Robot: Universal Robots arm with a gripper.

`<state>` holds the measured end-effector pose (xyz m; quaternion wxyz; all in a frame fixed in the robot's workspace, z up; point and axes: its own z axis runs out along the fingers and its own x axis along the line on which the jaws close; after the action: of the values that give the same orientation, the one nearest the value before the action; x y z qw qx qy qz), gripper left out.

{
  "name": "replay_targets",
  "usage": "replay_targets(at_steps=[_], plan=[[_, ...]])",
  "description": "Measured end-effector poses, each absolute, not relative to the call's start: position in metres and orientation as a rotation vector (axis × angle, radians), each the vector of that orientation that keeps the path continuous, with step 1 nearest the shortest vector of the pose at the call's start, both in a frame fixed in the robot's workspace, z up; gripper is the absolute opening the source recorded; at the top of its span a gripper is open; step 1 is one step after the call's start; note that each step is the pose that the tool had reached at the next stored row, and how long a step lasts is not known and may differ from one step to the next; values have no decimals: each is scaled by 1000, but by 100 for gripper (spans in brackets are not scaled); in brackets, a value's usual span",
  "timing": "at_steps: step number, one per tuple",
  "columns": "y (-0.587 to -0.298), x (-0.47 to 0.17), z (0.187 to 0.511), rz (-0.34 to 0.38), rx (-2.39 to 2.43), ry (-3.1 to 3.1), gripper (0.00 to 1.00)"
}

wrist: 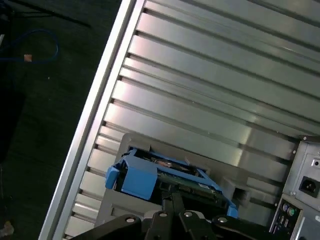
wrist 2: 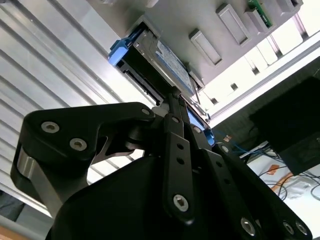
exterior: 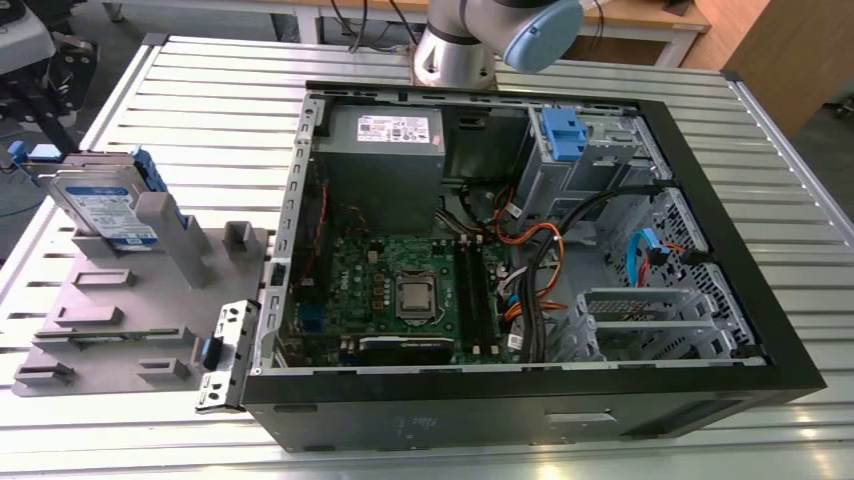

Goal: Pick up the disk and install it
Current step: 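Pick up the disk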

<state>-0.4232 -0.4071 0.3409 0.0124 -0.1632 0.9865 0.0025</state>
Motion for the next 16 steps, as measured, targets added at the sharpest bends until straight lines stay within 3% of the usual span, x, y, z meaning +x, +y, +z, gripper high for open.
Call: replay_targets(at_steps=[16], plan=[[-407,-423,340,13,-951,2969,11]])
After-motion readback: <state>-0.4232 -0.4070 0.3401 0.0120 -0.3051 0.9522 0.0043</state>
